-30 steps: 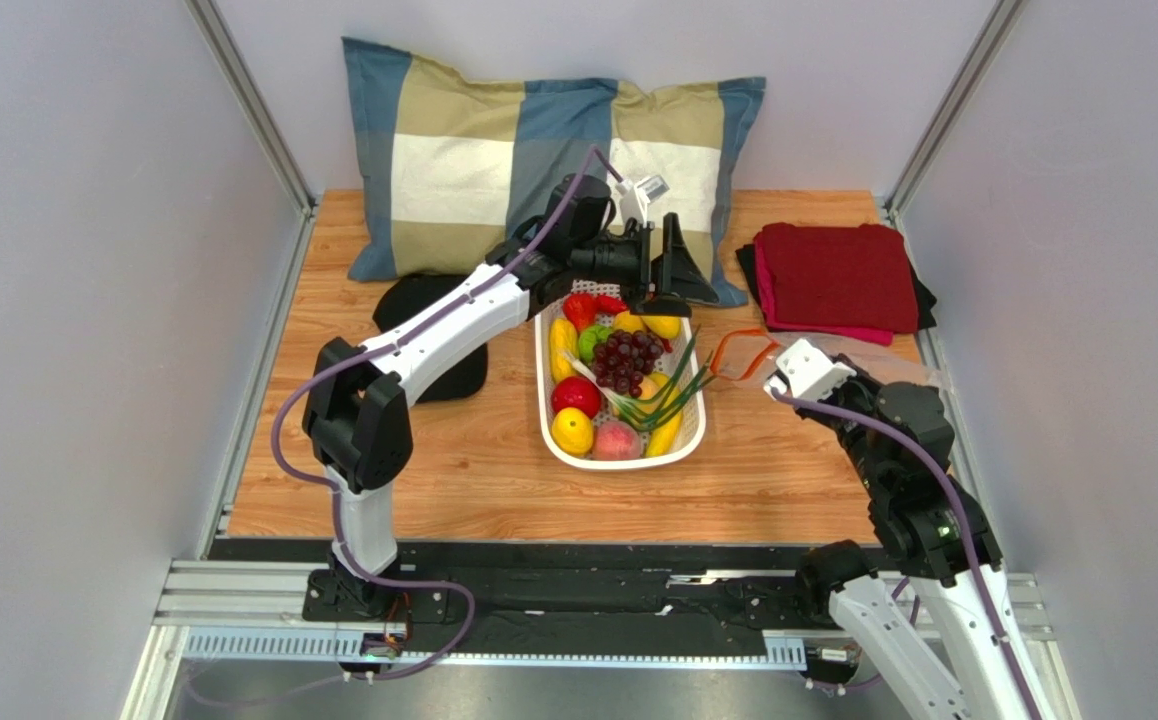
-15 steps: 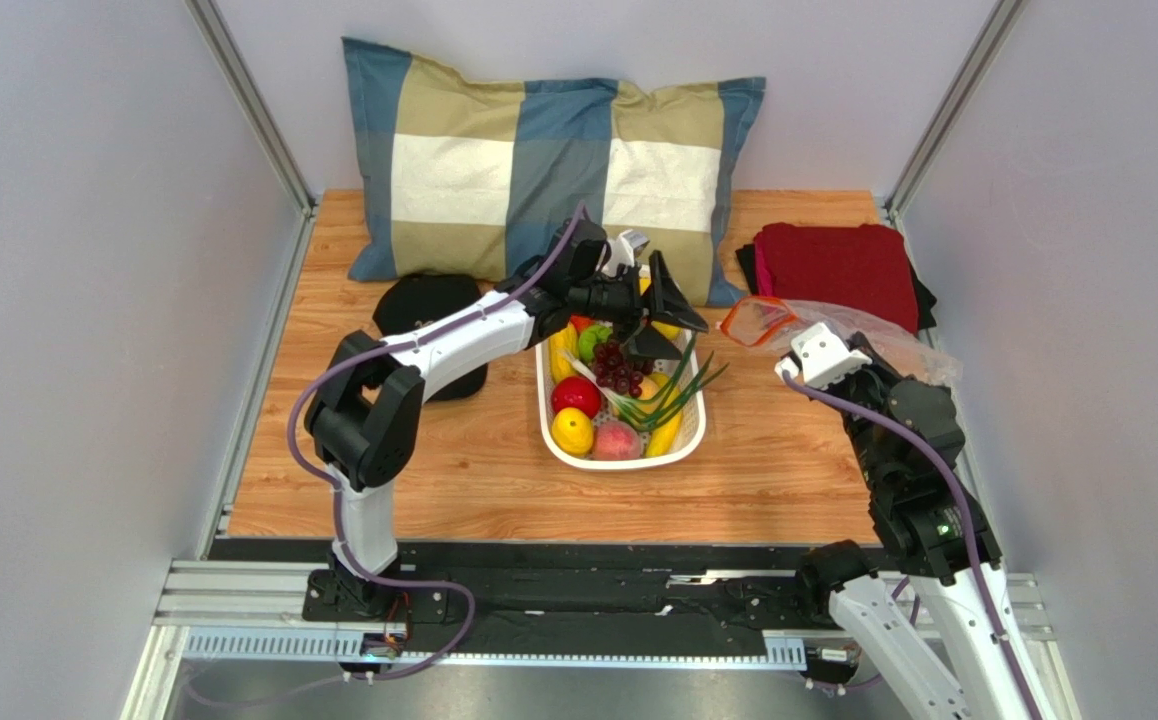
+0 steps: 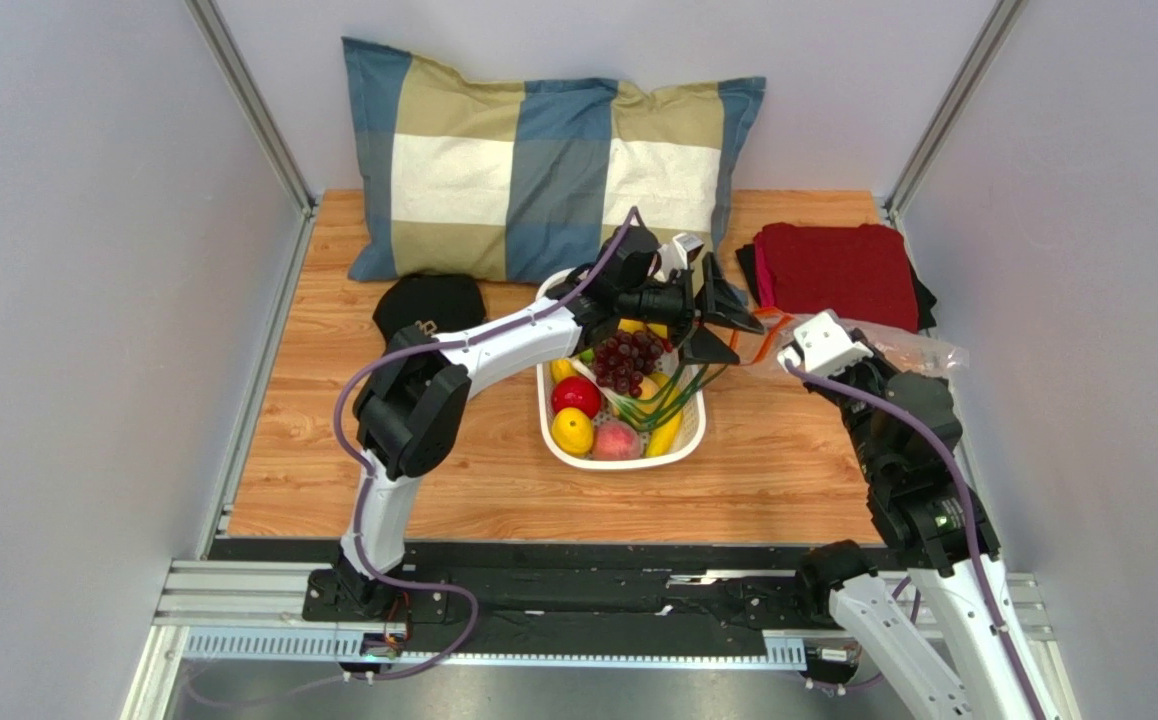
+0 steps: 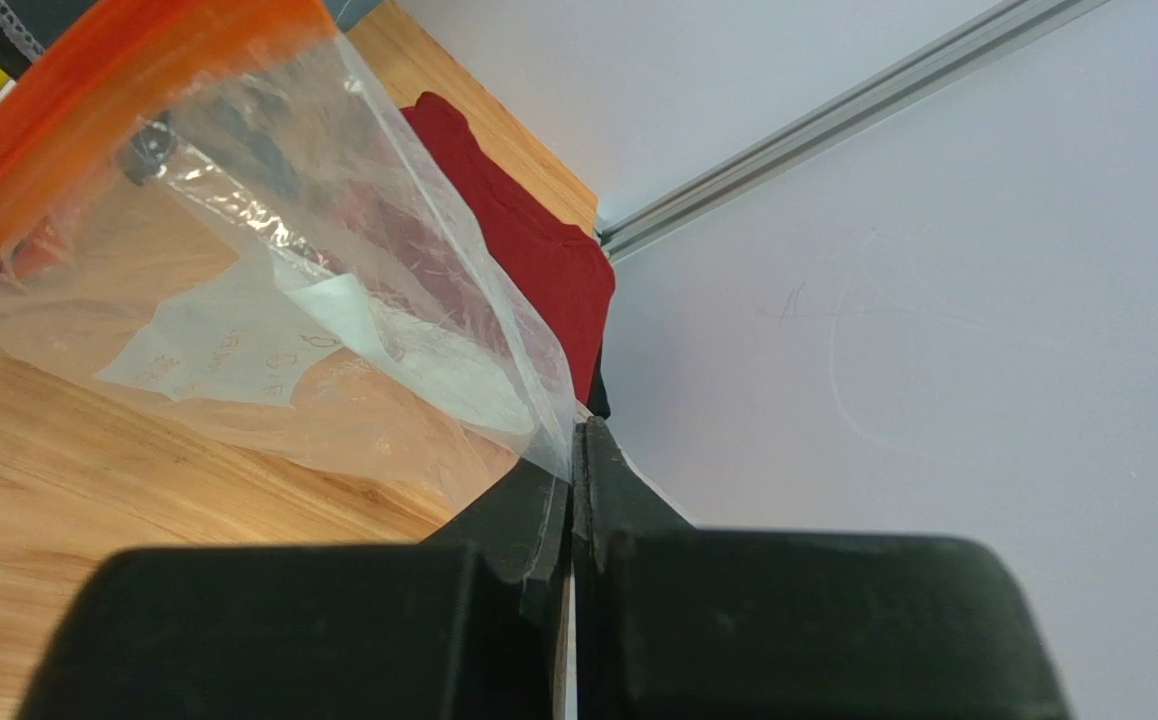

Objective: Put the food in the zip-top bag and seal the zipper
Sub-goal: Open the zipper of the food storage bag.

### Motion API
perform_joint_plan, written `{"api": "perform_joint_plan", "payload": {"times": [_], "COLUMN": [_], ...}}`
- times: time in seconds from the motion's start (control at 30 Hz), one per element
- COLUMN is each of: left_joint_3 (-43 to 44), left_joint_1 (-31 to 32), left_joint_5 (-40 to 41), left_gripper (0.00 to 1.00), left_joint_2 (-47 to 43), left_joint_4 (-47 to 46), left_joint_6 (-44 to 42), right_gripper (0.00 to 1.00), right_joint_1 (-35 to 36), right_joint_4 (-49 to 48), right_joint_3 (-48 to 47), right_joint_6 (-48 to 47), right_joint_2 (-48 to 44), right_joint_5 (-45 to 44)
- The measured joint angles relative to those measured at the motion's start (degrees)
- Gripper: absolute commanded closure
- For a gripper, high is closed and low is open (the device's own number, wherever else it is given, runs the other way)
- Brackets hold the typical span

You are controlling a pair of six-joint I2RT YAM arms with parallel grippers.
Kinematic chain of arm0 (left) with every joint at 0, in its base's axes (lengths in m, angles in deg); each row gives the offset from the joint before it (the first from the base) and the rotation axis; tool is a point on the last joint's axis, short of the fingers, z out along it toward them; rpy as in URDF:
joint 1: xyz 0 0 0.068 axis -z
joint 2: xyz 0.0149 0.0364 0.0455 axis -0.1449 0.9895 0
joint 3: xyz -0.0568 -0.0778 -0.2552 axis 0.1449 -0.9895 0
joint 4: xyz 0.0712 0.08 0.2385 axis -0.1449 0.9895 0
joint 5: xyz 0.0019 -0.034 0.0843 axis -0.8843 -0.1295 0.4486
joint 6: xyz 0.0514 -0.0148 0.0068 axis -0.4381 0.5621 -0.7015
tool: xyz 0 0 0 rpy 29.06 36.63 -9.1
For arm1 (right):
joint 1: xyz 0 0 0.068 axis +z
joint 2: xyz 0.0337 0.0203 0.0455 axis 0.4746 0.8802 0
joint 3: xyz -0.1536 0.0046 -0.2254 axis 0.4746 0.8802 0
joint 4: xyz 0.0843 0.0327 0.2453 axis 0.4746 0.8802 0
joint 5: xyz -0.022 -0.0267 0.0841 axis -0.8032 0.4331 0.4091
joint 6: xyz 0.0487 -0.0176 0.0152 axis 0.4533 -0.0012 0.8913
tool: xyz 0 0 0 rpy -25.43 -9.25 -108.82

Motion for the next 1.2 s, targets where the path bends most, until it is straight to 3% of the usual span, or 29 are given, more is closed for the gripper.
{"api": "perform_joint_plan", "payload": {"times": [0.43, 0.73, 0.93, 1.03, 1.07, 1.13, 1.17, 1.2], "left_joint_3": [-6.23, -5.44, -1.03, 0.52, 0.9, 1.09, 1.09, 1.09], "left_joint_1": [-5.42, -2.47, 0.26, 1.36, 1.51, 1.6, 1.6, 1.49], "left_joint_5": [1.29, 1.27, 1.6, 1.75, 1.81, 1.99, 1.99, 2.05], "left_gripper": [0.14, 0.16, 0.26, 0.47, 0.65, 0.81, 0.93, 0.99], "left_joint_2": [-3.63, -3.72, -1.27, 0.13, 0.63, 1.09, 1.22, 1.25], "left_joint_4": [0.81, 1.22, 0.57, -0.39, -0.74, -1.05, -1.09, -0.94], "left_joint_6": [-0.98, 0.33, 2.64, 3.58, 3.8, 4.04, 3.91, 3.65], "right_gripper": [1.0, 1.0, 1.0, 1.0, 0.97, 0.78, 0.48, 0.32], "right_joint_1": [0.0, 0.0, 0.0, 0.0, 0.0, 0.0, -0.02, -0.02], "right_joint_4": [-1.53, -2.6, -2.38, -0.87, -0.07, 2.14, 4.02, 6.71], "right_joint_3": [0.07, 0.11, 0.07, -0.37, -0.63, -1.42, -2.03, -2.91], "right_joint_6": [0.07, 0.37, 1.79, 3.13, 3.61, 4.39, 5.03, 5.44], "right_joint_2": [-0.2, 0.92, 1.11, 1.14, 1.09, 1.05, 0.98, 0.96], "right_joint_5": [-0.96, -1.4, -0.85, -0.39, 0.02, 1.33, 2.34, 3.74]}}
